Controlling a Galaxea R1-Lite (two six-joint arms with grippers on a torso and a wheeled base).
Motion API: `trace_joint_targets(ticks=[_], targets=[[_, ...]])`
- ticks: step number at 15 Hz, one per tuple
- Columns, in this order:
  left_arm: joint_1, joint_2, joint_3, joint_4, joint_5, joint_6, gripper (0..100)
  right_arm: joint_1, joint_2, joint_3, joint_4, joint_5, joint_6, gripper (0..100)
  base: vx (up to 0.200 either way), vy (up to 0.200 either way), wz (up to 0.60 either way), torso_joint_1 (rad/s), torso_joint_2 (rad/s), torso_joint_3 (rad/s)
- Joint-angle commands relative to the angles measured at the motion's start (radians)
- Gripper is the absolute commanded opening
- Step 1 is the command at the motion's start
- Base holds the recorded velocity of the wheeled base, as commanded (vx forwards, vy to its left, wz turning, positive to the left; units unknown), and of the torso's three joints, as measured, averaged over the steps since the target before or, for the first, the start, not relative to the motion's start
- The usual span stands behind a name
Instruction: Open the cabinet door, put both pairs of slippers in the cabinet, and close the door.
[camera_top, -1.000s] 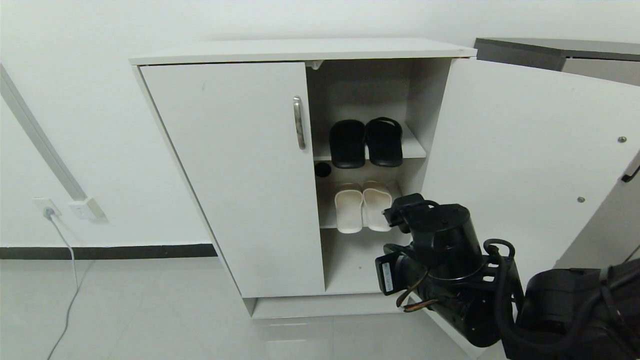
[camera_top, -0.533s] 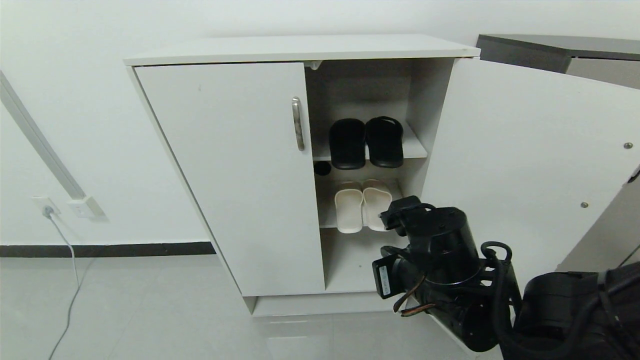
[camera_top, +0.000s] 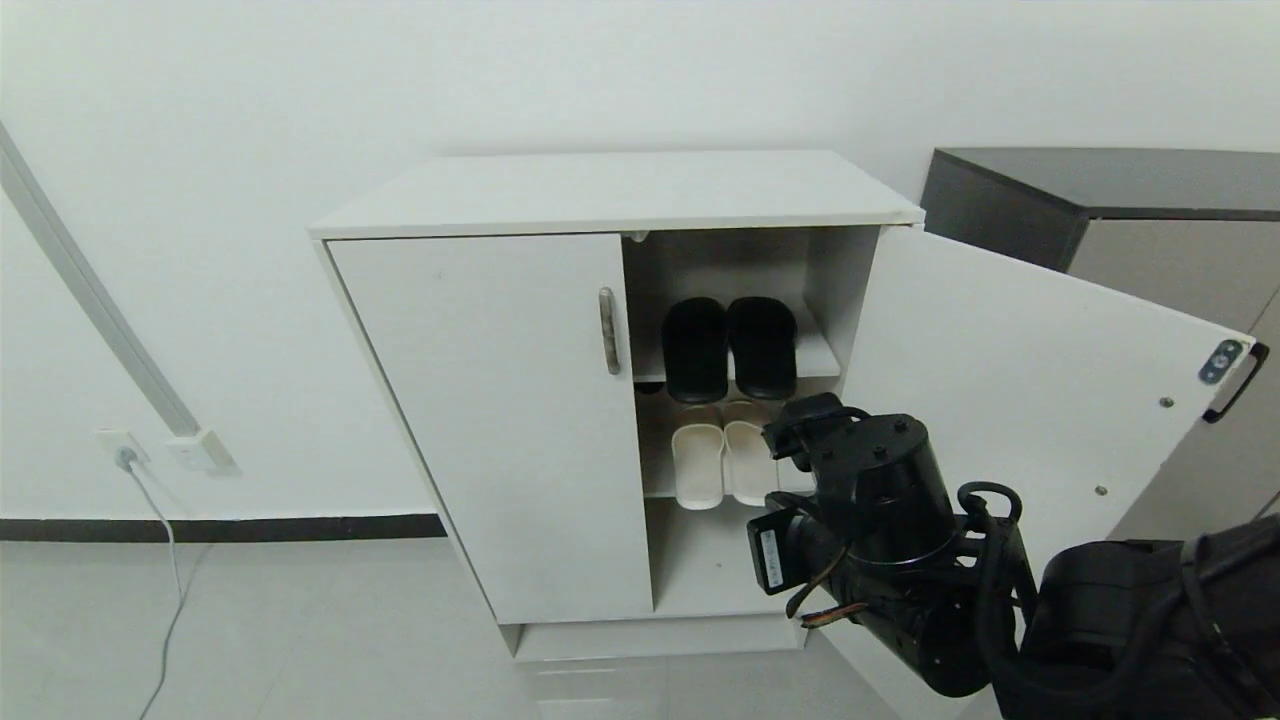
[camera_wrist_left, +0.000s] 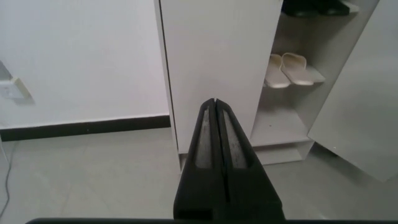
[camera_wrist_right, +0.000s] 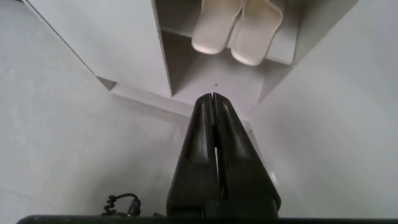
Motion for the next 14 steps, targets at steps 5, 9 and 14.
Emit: trace_joint_targets(ticks=[5,9,14], targets=[[-0.001,0.0,0.0,0.0,0.0,0.0,0,-0.001,0.011,0.001,0.0,-0.004,-0.005,0,0.0,0.0,0.0,0.14,-0.47,-0.329],[-0.001,0.0,0.0,0.0,0.0,0.0,0,-0.001,0.011,0.003,0.0,-0.004,-0.005,0,0.0,0.0,0.0,0.17,-0.49,-0.319],[-0.001,0.0,0.0,0.0,0.0,0.0,0,-0.001,0.011,0.003,0.0,-0.004,-0.005,0,0.0,0.0,0.0,0.198,-0.52,-0.318]])
